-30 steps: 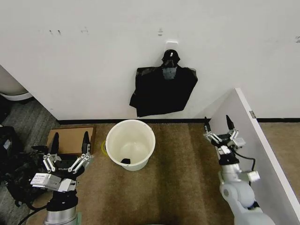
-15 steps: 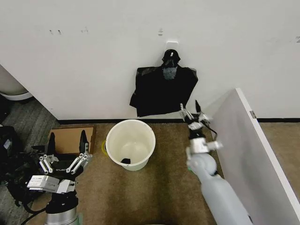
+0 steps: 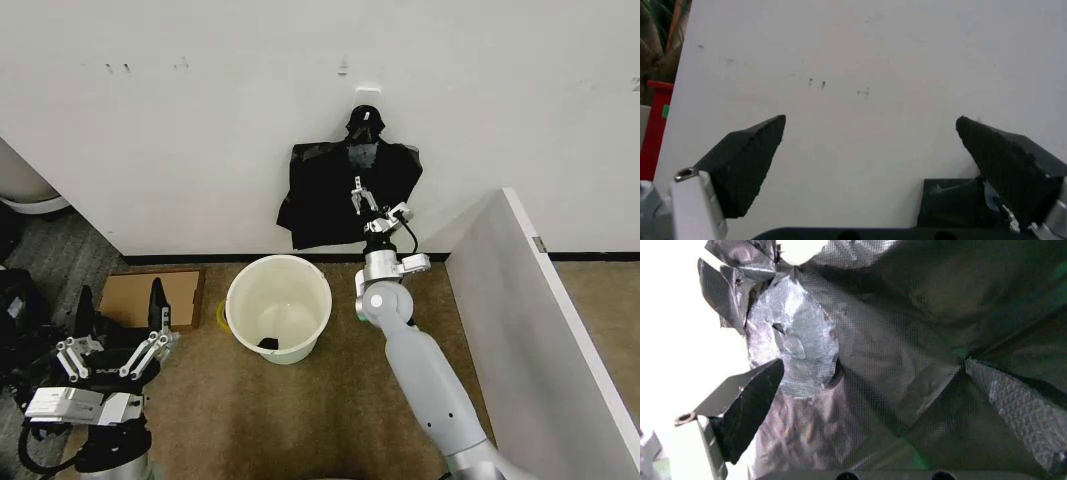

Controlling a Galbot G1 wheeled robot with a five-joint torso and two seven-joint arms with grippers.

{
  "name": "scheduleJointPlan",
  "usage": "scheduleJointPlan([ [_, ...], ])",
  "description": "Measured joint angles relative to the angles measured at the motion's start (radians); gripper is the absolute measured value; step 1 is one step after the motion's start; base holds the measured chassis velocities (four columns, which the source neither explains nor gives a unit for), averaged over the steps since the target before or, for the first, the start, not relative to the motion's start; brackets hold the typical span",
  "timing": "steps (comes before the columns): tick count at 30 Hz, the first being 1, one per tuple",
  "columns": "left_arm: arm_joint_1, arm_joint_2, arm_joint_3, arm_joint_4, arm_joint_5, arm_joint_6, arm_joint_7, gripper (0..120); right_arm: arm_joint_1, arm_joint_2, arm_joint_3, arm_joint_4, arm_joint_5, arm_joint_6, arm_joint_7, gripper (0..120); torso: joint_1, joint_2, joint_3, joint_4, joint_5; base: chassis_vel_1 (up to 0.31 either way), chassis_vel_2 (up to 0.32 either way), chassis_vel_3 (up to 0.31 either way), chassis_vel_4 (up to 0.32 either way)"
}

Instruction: Place the garbage bag over the trash bin.

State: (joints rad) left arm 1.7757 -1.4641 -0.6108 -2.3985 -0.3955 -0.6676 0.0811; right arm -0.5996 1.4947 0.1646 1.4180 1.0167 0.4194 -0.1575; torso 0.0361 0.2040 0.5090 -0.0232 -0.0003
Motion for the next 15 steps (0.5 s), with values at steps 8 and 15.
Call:
scheduleJointPlan([
  [8,-0.013,0.019,-0.002,0.01,-0.005,0.002,-0.005,100,0.015,0.023,0.007,-0.009,0.001,0.0,-0.02,94,0.0,0.0,0.0,0.0003,0.0,0.0,0.0,0.0,0.0],
  [15,-0.021,0.029,-0.004,0.023,-0.01,0.002,-0.011,100,0.0,0.019,0.018,0.032,-0.007,0.0,-0.029,75,0.0,0.0,0.0,0.0001,0.0002,0.0,0.0,0.0,0.0],
])
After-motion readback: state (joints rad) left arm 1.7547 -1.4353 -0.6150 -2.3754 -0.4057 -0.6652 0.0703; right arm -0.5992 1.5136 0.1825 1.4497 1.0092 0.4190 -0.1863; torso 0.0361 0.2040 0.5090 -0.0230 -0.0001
